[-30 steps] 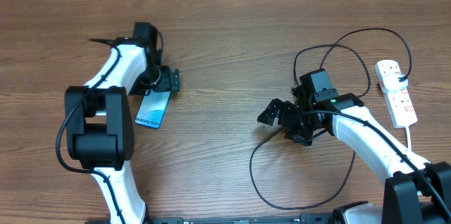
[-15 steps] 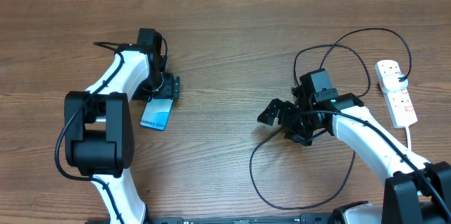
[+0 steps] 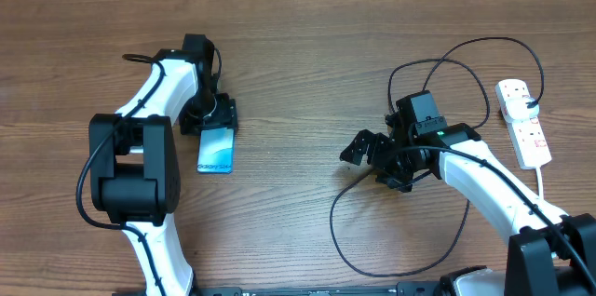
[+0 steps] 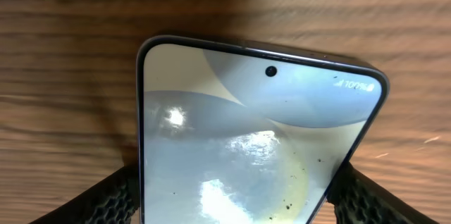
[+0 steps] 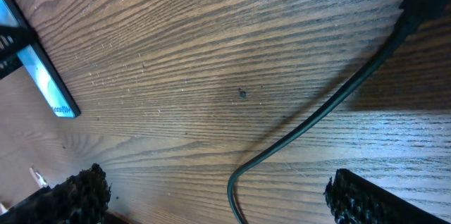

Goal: Plug charger to phone and switch on socket
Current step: 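Grasp the phone's top edge with the left gripper and lift it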

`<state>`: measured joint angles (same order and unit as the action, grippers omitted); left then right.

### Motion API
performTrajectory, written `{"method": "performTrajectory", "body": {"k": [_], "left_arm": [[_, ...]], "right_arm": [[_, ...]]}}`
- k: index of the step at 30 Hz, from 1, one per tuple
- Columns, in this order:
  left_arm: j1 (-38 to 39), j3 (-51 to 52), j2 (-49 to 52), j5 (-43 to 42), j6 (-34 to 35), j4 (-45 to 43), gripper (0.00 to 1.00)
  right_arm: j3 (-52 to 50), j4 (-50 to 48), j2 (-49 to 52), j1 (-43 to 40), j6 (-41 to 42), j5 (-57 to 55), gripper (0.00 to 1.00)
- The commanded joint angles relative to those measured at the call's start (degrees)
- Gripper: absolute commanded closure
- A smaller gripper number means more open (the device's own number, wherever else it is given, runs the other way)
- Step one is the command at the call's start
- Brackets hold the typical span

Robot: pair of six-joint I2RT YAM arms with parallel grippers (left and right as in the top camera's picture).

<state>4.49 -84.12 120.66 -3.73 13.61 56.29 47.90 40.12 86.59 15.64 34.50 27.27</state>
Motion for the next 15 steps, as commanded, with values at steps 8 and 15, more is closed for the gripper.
{"method": "performTrajectory", "body": {"k": [8,15], "left_arm": [[4.98,-5.81,6.51,-16.96,10.80,-4.31,0.00],[5.40,-11.78,6.51,-1.57,5.46,10.21,0.00]], "right_arm": [[0.07,-0.17,0.02,0.15,0.22,0.66,0.00],[0.07,-0.22,0.02,0.15,0.22,0.66,0.00]]}}
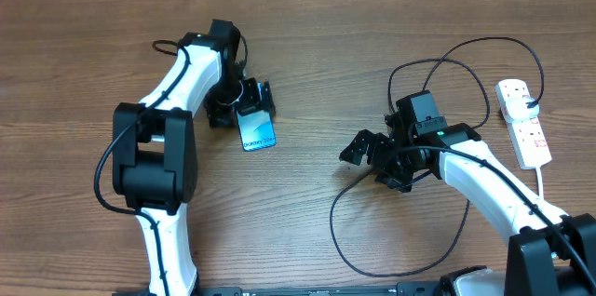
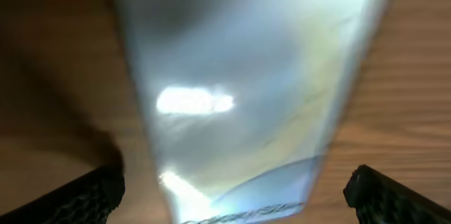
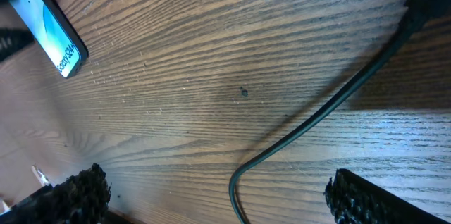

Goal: Plug charger to phone and switch on socket
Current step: 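Grasp the phone's top edge with the left gripper and lift it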

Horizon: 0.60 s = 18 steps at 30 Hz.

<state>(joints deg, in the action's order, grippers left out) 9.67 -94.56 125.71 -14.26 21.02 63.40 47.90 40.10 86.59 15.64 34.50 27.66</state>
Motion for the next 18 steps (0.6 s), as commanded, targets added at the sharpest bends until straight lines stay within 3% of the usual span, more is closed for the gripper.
{"method": "performTrajectory", "body": {"k": [1,4,13,18], "left_arm": [[0.22,-1.25,1.49,10.99,-1.92,3.91,0.00],[0.22,-1.11,1.49,10.82,-0.42,2.27,0.00],[0.44,-1.20,1.49,-3.23,1.51,-3.82,0.00],[1.57,-1.20,1.49,0.50,7.08,-2.14,0.00]], "right_arm": [[0.07,-0.20,0.02,0.15,0.22,0.26,0.00],[0.07,-0.48,0.02,0.15,0.22,0.26,0.00],[0.07,-0.94,0.02,0.15,0.22,0.26,0.00],[0.07,-1.11,0.02,0.15,0.22,0.26,0.00]]}}
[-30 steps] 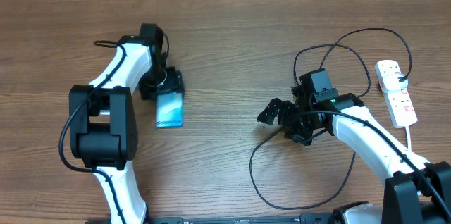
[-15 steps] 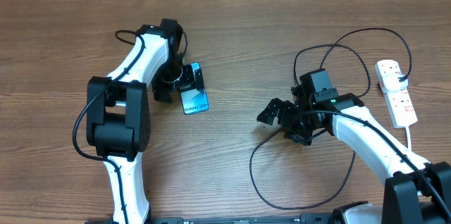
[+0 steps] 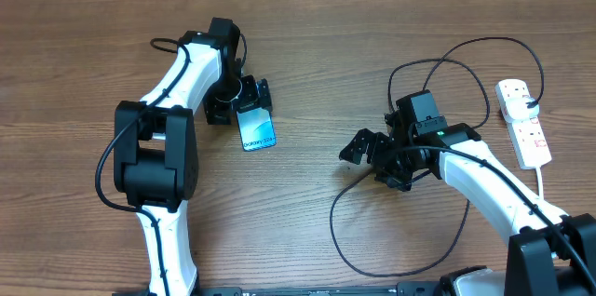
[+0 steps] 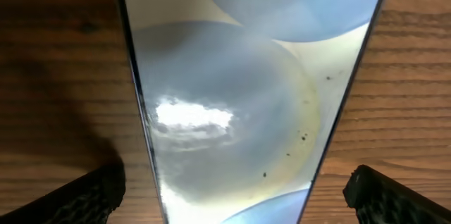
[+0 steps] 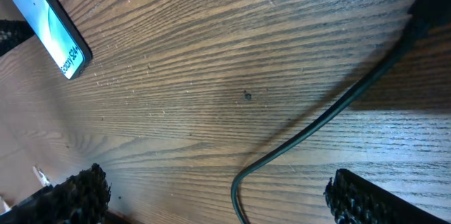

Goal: Plug charger to phone and switch on socket
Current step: 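Grasp the phone's top edge with the left gripper and lift it, then lower the right gripper onto the black cable near its USB-C plug and close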

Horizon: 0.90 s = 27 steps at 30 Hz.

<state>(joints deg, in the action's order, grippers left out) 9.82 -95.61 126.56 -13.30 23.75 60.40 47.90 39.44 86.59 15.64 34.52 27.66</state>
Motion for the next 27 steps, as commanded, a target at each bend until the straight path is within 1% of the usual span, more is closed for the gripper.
{"method": "performTrajectory", "body": {"k": [1,5,8,11,14,16,19,21,22,25,27], "left_arm": [[1.79,-0.15,0.63,0.94,5.25,1.31,0.00],[3.37,-0.26,0.63,4.87,7.87,3.17,0.00],[4.09,-1.38,0.63,6.56,8.94,5.75,0.00],[4.50,-3.45,0.63,8.44,11.06,8.70,0.00],[4.50,-5.38,0.61,9.01,11.43,9.97,0.00],[4.50,-5.64,0.63,8.87,11.43,9.31,0.00],[4.52,-5.64,0.63,8.83,11.43,8.07,0.00],[4.63,-5.64,0.63,8.83,11.43,7.69,0.00],[4.68,-5.64,0.63,8.83,11.43,7.67,0.00],[4.85,-5.62,0.63,8.85,11.39,7.72,0.00],[5.01,-5.62,0.63,8.83,11.39,7.72,0.00]], "right_arm": [[0.07,-0.70,0.02,0.15,0.20,0.26,0.00],[0.07,-1.22,0.02,0.15,0.11,0.28,0.00],[0.92,-0.61,-0.02,-0.59,-3.61,1.05,0.00],[5.44,5.62,-0.04,-2.60,-5.03,-0.09,0.00],[12.66,15.23,-0.04,-4.42,-5.09,-6.60,0.01],[16.85,20.39,-0.04,-4.57,-4.96,-11.37,0.05],[20.57,25.22,-0.04,-3.98,-4.13,-14.67,0.14],[20.70,26.45,0.02,-3.15,-2.16,-15.34,0.23],[20.68,27.12,0.35,-2.45,-0.52,-16.44,0.25],[19.96,27.74,1.27,0.07,4.22,-20.92,0.27],[19.10,27.69,2.08,1.66,7.30,-23.56,0.33]]}}
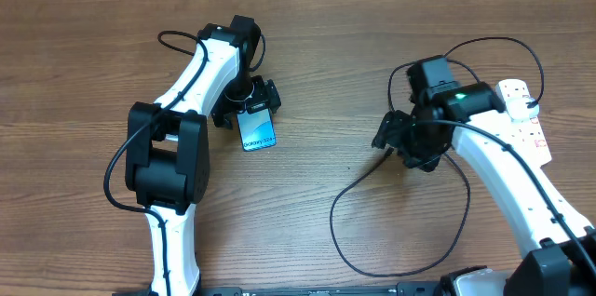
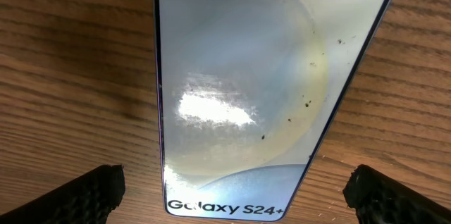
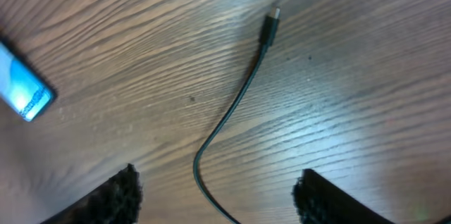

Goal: Plug charger to phone and switch on socket
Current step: 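Lower the right gripper onto the black cable near its USB-C plug and close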

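Note:
The phone (image 1: 257, 129) lies face up on the wooden table, its "Galaxy S24+" lettering toward the front. It fills the left wrist view as the phone (image 2: 239, 90). My left gripper (image 2: 232, 185) stands open astride it, with a gap between each finger and the phone's edge. The black charger cable (image 1: 372, 171) loops over the table. Its plug end (image 3: 270, 24) lies loose on the wood. My right gripper (image 3: 218, 185) hangs open above the cable, holding nothing. The white socket strip (image 1: 523, 125) sits at the far right.
The cable's big loop (image 1: 400, 259) spreads toward the front edge, and another loop (image 1: 484, 49) arcs behind the right arm. The left arm (image 1: 200, 63) reaches in from the front left. Bare wood lies between the phone and the right gripper (image 1: 407, 143).
My right gripper has moved up and back to the right, so the cable's plug end now shows lying on the wood. The left gripper shifted slightly over the phone, which has stayed put.
At first the phone lay farther left and nearer the front, between my left fingers. Half a second later it sat farther right and back, turned slightly. It has stayed there with the left gripper open around it. The right gripper stayed low by the cable, then rose.

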`<state>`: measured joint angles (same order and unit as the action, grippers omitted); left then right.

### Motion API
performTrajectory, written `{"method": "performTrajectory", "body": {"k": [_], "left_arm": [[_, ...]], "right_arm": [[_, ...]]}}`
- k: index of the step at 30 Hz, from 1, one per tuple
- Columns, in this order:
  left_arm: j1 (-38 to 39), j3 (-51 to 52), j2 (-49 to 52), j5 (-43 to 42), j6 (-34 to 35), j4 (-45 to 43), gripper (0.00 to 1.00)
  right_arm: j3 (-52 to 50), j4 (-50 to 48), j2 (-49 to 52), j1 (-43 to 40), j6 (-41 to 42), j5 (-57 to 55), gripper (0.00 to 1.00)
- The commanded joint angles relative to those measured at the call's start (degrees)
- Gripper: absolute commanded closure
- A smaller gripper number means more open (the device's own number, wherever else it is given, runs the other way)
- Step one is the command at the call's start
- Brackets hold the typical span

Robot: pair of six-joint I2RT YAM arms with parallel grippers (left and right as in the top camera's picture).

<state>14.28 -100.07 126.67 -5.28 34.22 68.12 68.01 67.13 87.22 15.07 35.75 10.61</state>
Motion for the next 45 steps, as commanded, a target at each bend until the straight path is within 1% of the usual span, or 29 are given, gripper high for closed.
{"method": "performTrajectory", "body": {"k": [1,2,5,12,15,21,25,28,30,34,35,39,45], "left_arm": [[0.59,-1.16,0.52,0.83,0.87,0.02,0.00],[0.66,-1.16,0.52,0.83,0.70,0.02,0.00],[0.85,-1.16,0.52,0.85,0.46,0.15,0.00],[0.85,-1.16,0.52,1.03,-1.49,0.20,0.00],[0.85,-1.16,0.52,1.25,-1.49,0.20,0.00],[0.85,-1.16,0.52,1.22,-1.46,-0.66,0.00],[0.85,-1.16,0.52,1.22,-1.46,-0.96,0.00],[0.85,-1.16,0.52,1.22,-2.05,-0.70,0.00],[0.85,-1.16,0.52,1.25,-2.14,-0.72,0.00],[0.85,-1.16,0.52,1.25,-2.12,-0.81,0.00],[0.85,-1.16,0.52,1.22,-2.12,-0.85,0.00],[0.85,-1.16,0.52,1.22,-2.12,-0.85,0.00],[0.85,-1.16,0.52,1.25,-2.58,-0.63,0.01]], "right_arm": [[-1.62,-0.20,1.97,2.91,7.26,-7.65,0.35],[-2.21,-0.50,2.34,3.30,8.22,-8.26,0.36],[-5.66,-4.35,2.97,3.43,10.82,-8.44,0.49],[-14.53,-16.13,3.37,0.35,12.44,-8.00,0.64],[-16.02,-18.47,3.37,0.24,12.39,-8.04,0.65],[-16.74,-21.81,4.52,0.35,12.52,-8.04,0.64],[-16.74,-22.29,7.43,0.33,15.85,-9.62,0.64],[-16.74,-24.59,9.99,0.33,15.93,-9.62,0.64],[-16.74,-25.55,11.39,0.33,15.93,-9.62,0.65],[-16.74,-25.73,12.07,0.28,15.98,-9.73,0.72],[-16.74,-25.79,12.07,0.28,15.98,-9.75,0.73],[-16.74,-26.03,12.09,0.28,16.79,-11.06,0.80],[-16.74,-26.58,12.09,0.28,16.76,-12.20,0.84]]}}
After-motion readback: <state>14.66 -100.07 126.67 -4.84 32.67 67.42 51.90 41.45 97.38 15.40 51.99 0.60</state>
